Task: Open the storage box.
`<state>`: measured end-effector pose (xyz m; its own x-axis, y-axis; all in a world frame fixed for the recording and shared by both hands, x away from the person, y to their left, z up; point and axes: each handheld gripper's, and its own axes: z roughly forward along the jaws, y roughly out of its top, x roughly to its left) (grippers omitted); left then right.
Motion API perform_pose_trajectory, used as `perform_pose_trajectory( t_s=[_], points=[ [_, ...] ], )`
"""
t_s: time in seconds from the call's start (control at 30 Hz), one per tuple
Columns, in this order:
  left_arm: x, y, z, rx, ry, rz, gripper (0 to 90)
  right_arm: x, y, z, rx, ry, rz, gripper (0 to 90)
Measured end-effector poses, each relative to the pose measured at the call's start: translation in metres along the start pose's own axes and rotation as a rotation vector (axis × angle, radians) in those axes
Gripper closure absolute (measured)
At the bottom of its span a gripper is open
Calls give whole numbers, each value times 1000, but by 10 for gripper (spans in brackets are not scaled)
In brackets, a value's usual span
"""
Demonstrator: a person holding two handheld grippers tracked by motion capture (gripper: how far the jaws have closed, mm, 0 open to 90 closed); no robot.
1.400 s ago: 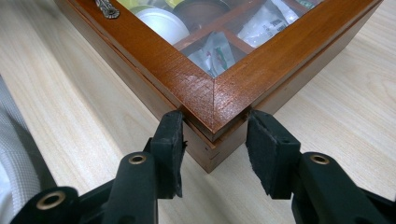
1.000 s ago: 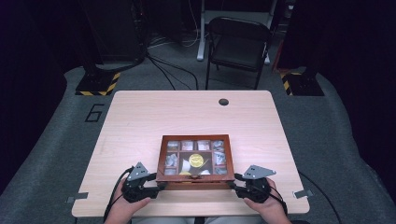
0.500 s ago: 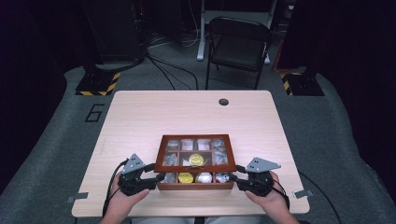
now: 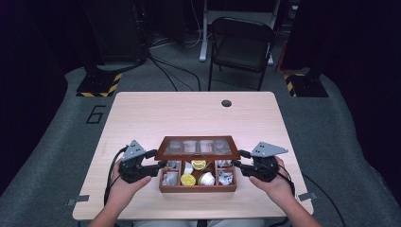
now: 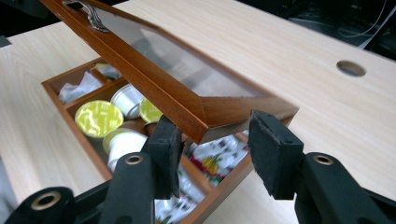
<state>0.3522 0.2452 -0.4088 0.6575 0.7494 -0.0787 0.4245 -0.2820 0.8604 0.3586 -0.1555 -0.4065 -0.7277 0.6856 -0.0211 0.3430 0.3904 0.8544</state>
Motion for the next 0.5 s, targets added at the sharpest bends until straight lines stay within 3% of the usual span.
perform_pose_trajectory(
  t_s=[0.5],
  points=[
    [14, 34, 7, -32, 18, 21, 422, -17, 36, 7, -15, -15, 9, 530]
  ],
)
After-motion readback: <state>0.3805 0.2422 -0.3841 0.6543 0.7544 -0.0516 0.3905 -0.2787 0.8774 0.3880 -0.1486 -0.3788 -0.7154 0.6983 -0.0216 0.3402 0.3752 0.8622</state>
